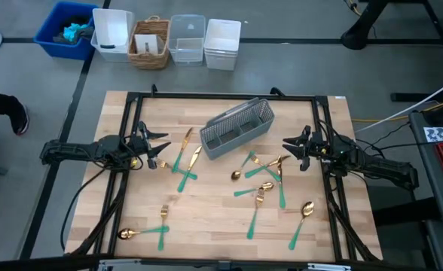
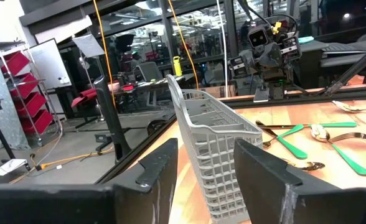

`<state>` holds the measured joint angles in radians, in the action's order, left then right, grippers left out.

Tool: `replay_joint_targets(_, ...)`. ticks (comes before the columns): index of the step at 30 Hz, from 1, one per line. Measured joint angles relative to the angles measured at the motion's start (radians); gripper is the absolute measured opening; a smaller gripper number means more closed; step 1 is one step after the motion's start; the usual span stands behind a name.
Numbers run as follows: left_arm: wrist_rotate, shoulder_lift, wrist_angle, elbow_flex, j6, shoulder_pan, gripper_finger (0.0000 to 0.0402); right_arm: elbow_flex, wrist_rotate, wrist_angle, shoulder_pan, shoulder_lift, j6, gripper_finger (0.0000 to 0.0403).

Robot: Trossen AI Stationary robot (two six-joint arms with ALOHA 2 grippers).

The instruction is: Sort silverware

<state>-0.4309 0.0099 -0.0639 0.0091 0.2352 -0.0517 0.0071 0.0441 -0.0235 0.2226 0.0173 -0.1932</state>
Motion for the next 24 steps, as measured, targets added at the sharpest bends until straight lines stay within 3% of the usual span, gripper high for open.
replay_joint_targets(24, -0.002, 0.0, 0.0, 0.0, 0.066, 0.0, 0.0148, 0.0, -0.028, -0.031, 0.0, 0.0, 0.043, 0.012)
